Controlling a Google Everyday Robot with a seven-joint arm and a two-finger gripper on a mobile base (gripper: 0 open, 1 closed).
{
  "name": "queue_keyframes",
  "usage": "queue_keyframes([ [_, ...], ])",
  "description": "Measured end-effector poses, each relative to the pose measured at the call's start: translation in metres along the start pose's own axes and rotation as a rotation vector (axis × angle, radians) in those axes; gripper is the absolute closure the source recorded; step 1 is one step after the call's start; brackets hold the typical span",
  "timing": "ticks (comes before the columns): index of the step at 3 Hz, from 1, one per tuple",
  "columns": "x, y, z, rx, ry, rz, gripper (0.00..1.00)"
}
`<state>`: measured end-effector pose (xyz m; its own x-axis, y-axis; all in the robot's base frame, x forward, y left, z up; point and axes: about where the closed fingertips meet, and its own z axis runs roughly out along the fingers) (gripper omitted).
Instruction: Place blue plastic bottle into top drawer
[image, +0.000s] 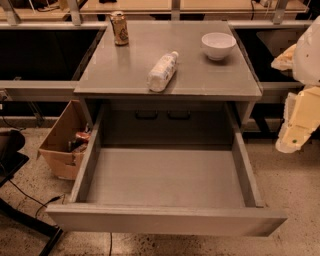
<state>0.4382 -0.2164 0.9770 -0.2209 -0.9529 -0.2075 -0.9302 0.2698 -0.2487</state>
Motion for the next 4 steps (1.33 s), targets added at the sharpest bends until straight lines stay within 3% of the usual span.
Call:
queue_keyframes([
  [1,0.000,0.000,0.000,0.000,0.000,0.000,0.00],
  [2,-0.020,-0.021,0.009,0.018,-0.045,-0.056,0.00],
  [3,-0.058,-0.055,0.027,0.040,-0.087,-0.198,0.00],
  [4,-0.107,-0.087,0.036,0.067,-0.064,-0.445,0.00],
])
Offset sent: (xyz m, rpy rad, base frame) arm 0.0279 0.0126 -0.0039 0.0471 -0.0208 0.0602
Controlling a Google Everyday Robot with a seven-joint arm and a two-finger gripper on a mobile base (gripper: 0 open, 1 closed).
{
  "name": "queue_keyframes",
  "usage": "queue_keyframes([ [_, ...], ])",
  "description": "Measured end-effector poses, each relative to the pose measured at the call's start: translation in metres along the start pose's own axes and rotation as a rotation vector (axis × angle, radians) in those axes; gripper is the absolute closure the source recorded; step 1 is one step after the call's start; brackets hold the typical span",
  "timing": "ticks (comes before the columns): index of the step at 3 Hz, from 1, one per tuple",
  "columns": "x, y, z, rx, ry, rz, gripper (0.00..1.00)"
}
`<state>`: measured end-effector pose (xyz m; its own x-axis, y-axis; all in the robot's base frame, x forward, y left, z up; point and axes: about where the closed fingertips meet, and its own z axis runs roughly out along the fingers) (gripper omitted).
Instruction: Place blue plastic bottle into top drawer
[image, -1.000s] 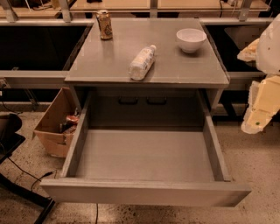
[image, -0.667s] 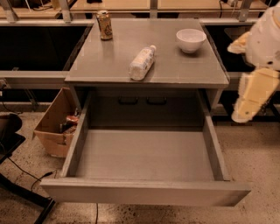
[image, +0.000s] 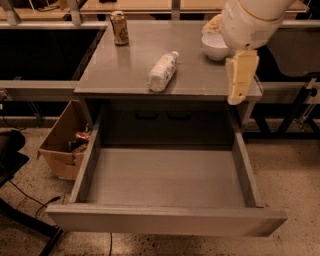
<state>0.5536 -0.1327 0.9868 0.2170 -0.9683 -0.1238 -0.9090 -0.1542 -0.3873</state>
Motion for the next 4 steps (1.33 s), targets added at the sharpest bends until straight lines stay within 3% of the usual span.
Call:
queue_keyframes([
  [1,-0.024,-0.054,0.017,0.004,0.106,-0.247,0.00],
  [2,-0.041,-0.076,0.022,0.027,0.152,-0.345,0.00],
  [3,-0.040,-0.078,0.024,0.031,0.150,-0.349,0.00],
  [4,-0.039,-0.089,0.035,0.048,0.142,-0.391,0.00],
])
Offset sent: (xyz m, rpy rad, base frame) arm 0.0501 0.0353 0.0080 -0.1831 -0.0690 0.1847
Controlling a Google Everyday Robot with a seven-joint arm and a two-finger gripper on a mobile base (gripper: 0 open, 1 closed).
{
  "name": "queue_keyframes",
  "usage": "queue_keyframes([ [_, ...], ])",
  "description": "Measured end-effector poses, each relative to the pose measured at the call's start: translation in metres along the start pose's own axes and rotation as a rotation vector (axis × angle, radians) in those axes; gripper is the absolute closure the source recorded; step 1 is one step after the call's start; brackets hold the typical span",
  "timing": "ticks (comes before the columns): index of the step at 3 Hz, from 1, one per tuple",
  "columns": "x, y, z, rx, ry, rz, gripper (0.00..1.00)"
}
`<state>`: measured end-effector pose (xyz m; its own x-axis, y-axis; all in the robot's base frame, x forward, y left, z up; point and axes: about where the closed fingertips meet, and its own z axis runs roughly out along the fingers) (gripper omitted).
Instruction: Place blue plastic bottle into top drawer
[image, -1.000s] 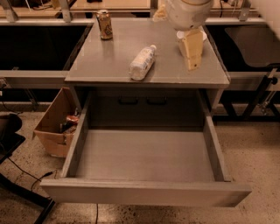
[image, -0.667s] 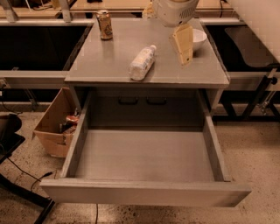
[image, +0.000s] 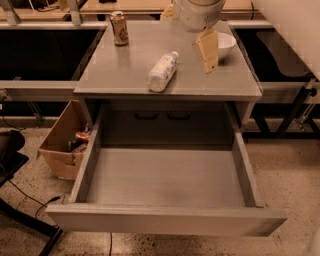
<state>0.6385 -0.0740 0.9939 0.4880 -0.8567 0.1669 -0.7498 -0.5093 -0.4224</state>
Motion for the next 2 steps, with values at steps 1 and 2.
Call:
queue_keyframes([
  [1,0.026,-0.046,0.049,-0.017,0.084,-0.165,0.00],
  [2,0.041,-0.073,0.081,-0.034,0.152,-0.276,0.00],
])
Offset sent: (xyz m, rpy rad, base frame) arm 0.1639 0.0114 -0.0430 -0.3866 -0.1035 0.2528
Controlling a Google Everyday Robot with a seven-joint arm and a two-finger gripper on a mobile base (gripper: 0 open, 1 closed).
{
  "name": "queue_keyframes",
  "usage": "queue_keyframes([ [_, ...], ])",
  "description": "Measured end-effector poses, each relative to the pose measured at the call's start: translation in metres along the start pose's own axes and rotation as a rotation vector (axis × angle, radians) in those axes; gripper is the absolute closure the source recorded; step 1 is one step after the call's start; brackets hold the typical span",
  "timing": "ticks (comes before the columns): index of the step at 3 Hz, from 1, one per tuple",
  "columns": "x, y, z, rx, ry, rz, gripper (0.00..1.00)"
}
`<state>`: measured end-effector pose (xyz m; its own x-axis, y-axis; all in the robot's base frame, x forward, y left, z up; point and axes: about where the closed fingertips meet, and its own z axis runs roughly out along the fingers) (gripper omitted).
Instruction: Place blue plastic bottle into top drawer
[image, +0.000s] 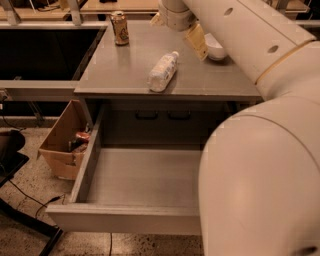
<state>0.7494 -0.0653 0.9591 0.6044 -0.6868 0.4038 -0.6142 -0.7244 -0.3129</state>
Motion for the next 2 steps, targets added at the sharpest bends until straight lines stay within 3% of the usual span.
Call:
queue_keyframes([
  [1,0.002,-0.016,0.036,-0.024,0.019,-0.088,0.00],
  [2,-0.023,-0.027,0.082,-0.039,-0.057,-0.167,0.01],
])
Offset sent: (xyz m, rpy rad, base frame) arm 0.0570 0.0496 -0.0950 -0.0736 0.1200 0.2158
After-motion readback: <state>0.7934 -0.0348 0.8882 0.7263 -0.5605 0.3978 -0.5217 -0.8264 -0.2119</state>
